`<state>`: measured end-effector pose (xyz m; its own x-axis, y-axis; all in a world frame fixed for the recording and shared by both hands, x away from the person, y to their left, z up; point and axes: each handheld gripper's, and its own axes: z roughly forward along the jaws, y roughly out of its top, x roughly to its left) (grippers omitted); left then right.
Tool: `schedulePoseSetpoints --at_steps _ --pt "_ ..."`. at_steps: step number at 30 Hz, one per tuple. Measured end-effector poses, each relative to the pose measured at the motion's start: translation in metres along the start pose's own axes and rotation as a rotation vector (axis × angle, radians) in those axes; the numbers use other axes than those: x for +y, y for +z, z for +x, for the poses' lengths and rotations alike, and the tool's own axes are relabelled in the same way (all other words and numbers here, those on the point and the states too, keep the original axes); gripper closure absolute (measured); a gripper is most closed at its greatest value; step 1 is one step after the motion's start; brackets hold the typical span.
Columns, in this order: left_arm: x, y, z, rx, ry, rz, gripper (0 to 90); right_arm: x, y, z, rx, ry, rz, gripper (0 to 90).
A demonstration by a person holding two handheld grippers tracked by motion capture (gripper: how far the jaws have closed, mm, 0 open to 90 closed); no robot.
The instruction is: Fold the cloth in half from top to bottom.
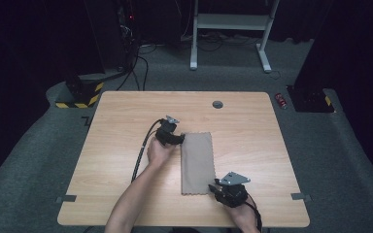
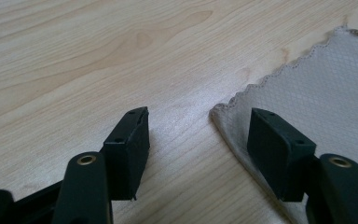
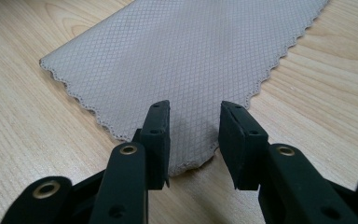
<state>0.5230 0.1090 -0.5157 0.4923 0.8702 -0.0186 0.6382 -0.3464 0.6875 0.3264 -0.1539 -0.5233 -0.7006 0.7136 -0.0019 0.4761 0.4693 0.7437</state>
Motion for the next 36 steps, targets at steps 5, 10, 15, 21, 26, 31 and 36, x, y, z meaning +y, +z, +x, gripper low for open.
schedulePoseSetpoints --at_steps 5,10,15,21,26,31,36 --pt "-0.004 -0.011 -0.001 -0.008 -0.008 -0.002 39.4 0.000 0.000 0.000 0.006 0.009 0.001 62.3" --pt "-0.015 -0.034 -0.005 -0.061 -0.040 -0.043 39.2 0.000 0.000 -0.001 0.012 0.003 0.001 61.5" --pt "-0.036 -0.059 -0.023 -0.117 0.002 -0.049 39.2 0.000 0.000 0.000 0.013 0.004 0.002 61.0" --pt "-0.058 -0.084 -0.050 -0.200 0.041 -0.056 38.1 0.000 0.000 -0.002 0.023 0.016 0.001 61.5" --pt "-0.075 -0.099 -0.072 -0.215 0.088 -0.057 37.8 0.000 0.000 -0.003 0.032 0.019 0.000 61.5" --pt "-0.099 -0.107 -0.085 -0.209 0.079 -0.011 38.3 0.000 0.000 -0.003 0.032 0.027 0.001 61.8" --pt "-0.114 -0.110 -0.092 -0.221 0.052 0.024 41.4 0.002 0.000 -0.003 0.027 0.026 0.009 62.5"
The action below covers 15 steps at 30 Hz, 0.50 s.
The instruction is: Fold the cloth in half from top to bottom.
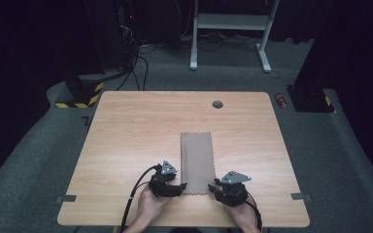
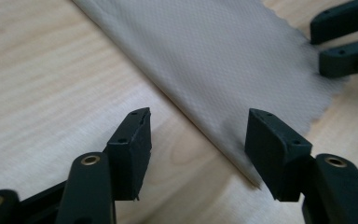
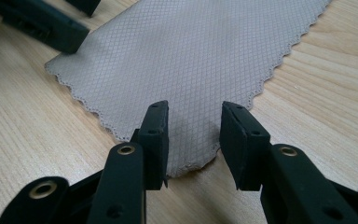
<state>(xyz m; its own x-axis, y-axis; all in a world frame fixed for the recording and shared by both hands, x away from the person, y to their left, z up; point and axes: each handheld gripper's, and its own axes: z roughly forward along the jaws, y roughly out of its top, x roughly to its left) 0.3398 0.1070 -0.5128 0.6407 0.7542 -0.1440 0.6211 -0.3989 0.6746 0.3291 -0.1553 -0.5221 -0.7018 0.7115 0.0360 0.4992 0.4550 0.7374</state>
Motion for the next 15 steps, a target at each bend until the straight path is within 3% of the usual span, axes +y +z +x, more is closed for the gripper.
schedulePoseSetpoints --at_steps 3,5,8,15 --pt "-0.002 -0.001 -0.006 0.019 0.030 0.004 47.7 0.000 0.000 0.000 -0.007 -0.004 0.003 64.3" --pt "-0.003 0.000 -0.011 0.056 0.084 0.001 51.8 0.000 -0.001 0.001 -0.016 -0.009 0.005 66.5" --pt "-0.004 0.000 -0.016 0.061 0.123 0.001 61.3 -0.001 -0.001 0.001 -0.023 -0.017 0.006 69.3" --pt "-0.006 0.000 -0.018 0.005 0.144 -0.003 80.9 0.000 -0.001 0.003 -0.027 -0.027 0.008 72.1"
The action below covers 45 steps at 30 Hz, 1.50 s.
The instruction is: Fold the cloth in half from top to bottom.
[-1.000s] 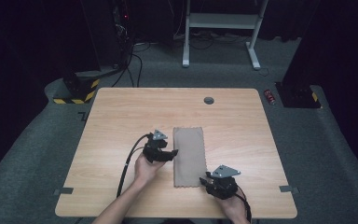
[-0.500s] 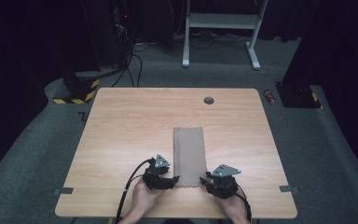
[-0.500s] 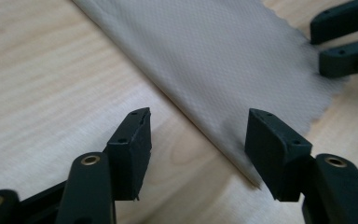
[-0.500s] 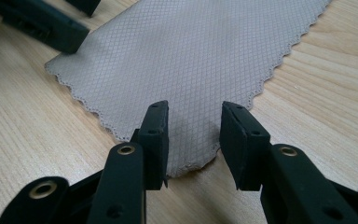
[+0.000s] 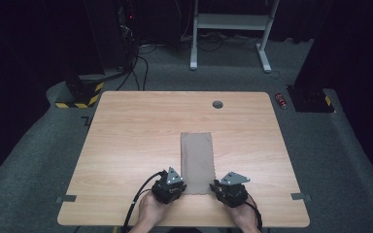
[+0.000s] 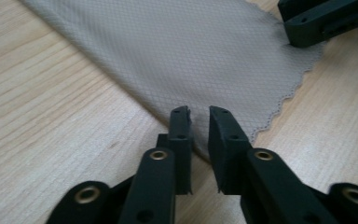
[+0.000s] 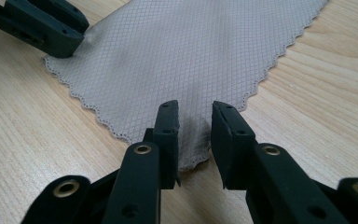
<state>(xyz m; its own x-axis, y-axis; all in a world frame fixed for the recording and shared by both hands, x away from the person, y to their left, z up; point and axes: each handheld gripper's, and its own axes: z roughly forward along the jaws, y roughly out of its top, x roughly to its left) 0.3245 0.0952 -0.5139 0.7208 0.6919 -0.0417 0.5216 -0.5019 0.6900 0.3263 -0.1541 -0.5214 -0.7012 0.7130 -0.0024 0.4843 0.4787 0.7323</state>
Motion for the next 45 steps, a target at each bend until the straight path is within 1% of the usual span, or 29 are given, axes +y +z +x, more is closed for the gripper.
schedulePoseSetpoints --at_steps 3,4,11,13,14,15,16,18,19,20,21,23,24,26,28,30,32,35,37,38,39,40,41,42,43,45 --pt "0.000 0.000 0.001 -0.026 -0.003 0.001 87.3 0.000 0.000 0.001 -0.002 0.002 0.001 72.2" --pt "0.000 0.000 0.001 -0.031 -0.005 0.002 88.0 0.000 0.000 0.001 -0.003 0.003 0.001 72.2" --pt "-0.001 -0.002 0.005 -0.039 -0.017 0.010 88.8 0.001 0.001 0.004 -0.003 0.002 0.004 72.1" --pt "-0.003 -0.004 0.006 -0.036 -0.018 0.011 88.9 0.002 0.001 0.006 0.005 -0.003 0.006 72.0" --pt "-0.005 -0.005 0.006 -0.034 -0.024 0.008 88.8 0.002 0.001 0.007 0.008 -0.013 0.009 72.1" --pt "-0.005 -0.006 0.007 -0.035 -0.020 0.011 88.8 0.003 0.002 0.008 0.015 -0.022 0.010 72.1" --pt "-0.006 -0.007 0.008 -0.036 -0.026 0.009 88.8 0.003 0.002 0.009 0.018 -0.021 0.013 72.0" --pt "-0.007 -0.007 0.009 -0.048 -0.043 0.003 86.8 0.005 0.003 0.008 0.031 -0.027 0.015 70.4" --pt "-0.007 -0.007 0.010 -0.066 -0.053 0.001 84.0 0.006 0.003 0.007 0.045 -0.013 0.021 69.9" --pt "-0.006 -0.006 0.012 -0.081 -0.058 0.001 79.9 0.006 0.003 0.005 0.056 -0.010 0.022 69.4" --pt "-0.006 -0.006 0.013 -0.083 -0.060 -0.002 77.1 0.006 0.003 0.003 0.063 -0.004 0.018 68.8" --pt "-0.005 -0.005 0.017 -0.089 -0.069 -0.003 73.4 0.008 0.004 0.001 0.066 -0.007 0.010 67.8" --pt "-0.004 -0.004 0.019 -0.092 -0.081 -0.007 71.5 0.009 0.004 -0.001 0.059 -0.010 0.010 67.5" --pt "-0.001 -0.002 0.023 -0.076 -0.095 -0.009 66.1 0.013 0.005 -0.005 0.036 -0.023 -0.003 66.3" --pt "0.001 0.000 0.027 -0.047 -0.103 -0.010 60.0 0.017 0.007 -0.010 0.034 -0.017 -0.019 64.7" --pt "0.004 0.002 0.032 -0.019 -0.105 -0.007 55.4 0.019 0.009 -0.018 0.044 0.009 -0.033 62.6" --pt "0.008 0.005 0.039 -0.009 -0.122 -0.009 52.0 0.022 0.012 -0.024 0.042 0.029 -0.047 60.6" --pt "0.014 0.010 0.055 -0.027 -0.174 -0.026 50.6 0.028 0.017 -0.032 0.037 0.050 -0.040 58.0" --pt "0.020 0.013 0.064 0.004 -0.185 -0.034 49.6 0.031 0.020 -0.036 0.037 0.072 -0.055 57.9" --pt "0.024 0.014 0.069 0.007 -0.195 -0.037 49.4 0.033 0.022 -0.039 0.040 0.083 -0.034 57.9" --pt "0.027 0.015 0.073 0.012 -0.200 -0.046 49.0 0.035 0.025 -0.041 0.036 0.084 -0.023 57.9" --pt "0.030 0.016 0.076 0.015 -0.205 -0.048 48.7 0.037 0.027 -0.043 0.032 0.084 -0.021 58.1" --pt "0.036 0.017 0.080 0.035 -0.186 -0.045 48.3 0.039 0.028 -0.044 0.031 0.086 -0.016 58.4" --pt "0.039 0.017 0.082 0.043 -0.187 -0.044 48.3 0.041 0.030 -0.047 0.023 0.093 -0.027 58.6" --pt "0.045 0.019 0.086 0.052 -0.194 -0.042 47.9 0.044 0.032 -0.049 0.026 0.107 -0.017 58.9" --pt "0.054 0.022 0.094 0.073 -0.186 -0.039 47.6 0.050 0.035 -0.056 0.013 0.129 -0.032 60.2"
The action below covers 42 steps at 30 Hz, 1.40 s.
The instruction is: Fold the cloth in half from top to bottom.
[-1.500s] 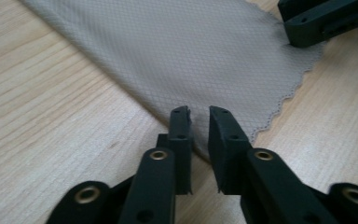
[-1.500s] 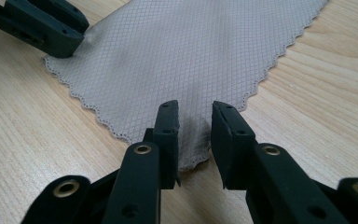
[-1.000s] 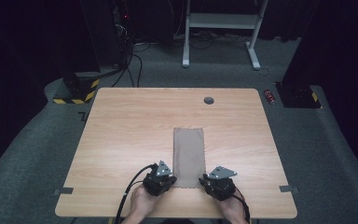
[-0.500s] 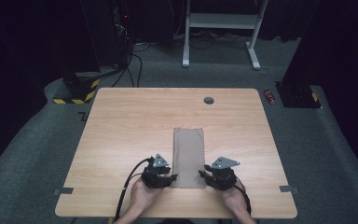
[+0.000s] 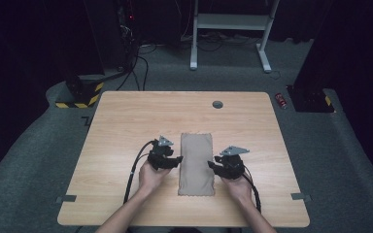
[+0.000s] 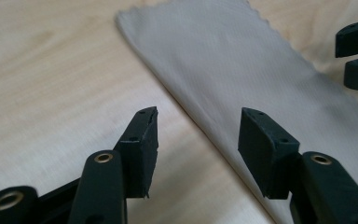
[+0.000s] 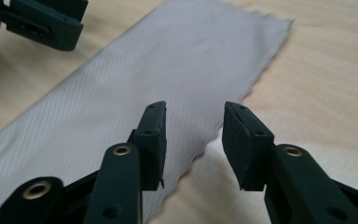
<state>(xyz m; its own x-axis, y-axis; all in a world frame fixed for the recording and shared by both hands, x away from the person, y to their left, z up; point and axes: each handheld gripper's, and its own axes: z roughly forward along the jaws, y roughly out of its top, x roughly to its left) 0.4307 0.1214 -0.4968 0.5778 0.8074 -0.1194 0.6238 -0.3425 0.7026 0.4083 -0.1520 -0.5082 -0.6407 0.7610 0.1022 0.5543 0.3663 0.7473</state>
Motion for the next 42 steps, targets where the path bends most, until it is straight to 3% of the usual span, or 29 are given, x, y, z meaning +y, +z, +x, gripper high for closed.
schedulePoseSetpoints --at_steps 4,7,9,18,20,24,27,30,35,39,42 --pt "0.015 0.009 0.011 -0.006 -0.053 -0.015 47.3 0.013 0.007 -0.011 -0.004 0.037 0.003 64.5" --pt "0.023 0.015 0.016 0.009 -0.063 -0.021 47.3 0.023 0.016 -0.018 -0.008 0.052 0.023 66.6" --pt "0.028 0.021 0.020 0.021 -0.067 0.003 46.4 0.027 0.019 -0.021 -0.014 0.064 0.027 67.5" --pt "0.046 0.045 0.030 0.076 -0.099 0.007 46.8 0.041 0.035 -0.039 -0.054 0.129 0.018 69.6" --pt "0.048 0.049 0.032 0.081 -0.112 -0.005 46.9 0.044 0.038 -0.042 -0.064 0.144 0.015 69.5" --pt "0.051 0.060 0.035 0.098 -0.106 0.026 46.9 0.051 0.045 -0.046 -0.093 0.150 0.008 69.1" --pt "0.051 0.063 0.037 0.092 -0.123 0.024 46.8 0.055 0.051 -0.048 -0.107 0.154 0.037 68.3" --pt "0.052 0.066 0.036 0.107 -0.095 0.039 46.8 0.060 0.056 -0.050 -0.132 0.156 0.033 67.2" --pt "0.052 0.067 0.037 0.111 -0.094 0.035 48.1 0.068 0.066 -0.051 -0.171 0.131 0.059 64.6" --pt "0.053 0.068 0.034 0.133 -0.071 0.040 49.4 0.071 0.077 -0.053 -0.177 0.136 0.114 62.5" --pt "0.053 0.068 0.034 0.141 -0.047 0.049 52.3 0.074 0.082 -0.053 -0.187 0.116 0.106 62.8"
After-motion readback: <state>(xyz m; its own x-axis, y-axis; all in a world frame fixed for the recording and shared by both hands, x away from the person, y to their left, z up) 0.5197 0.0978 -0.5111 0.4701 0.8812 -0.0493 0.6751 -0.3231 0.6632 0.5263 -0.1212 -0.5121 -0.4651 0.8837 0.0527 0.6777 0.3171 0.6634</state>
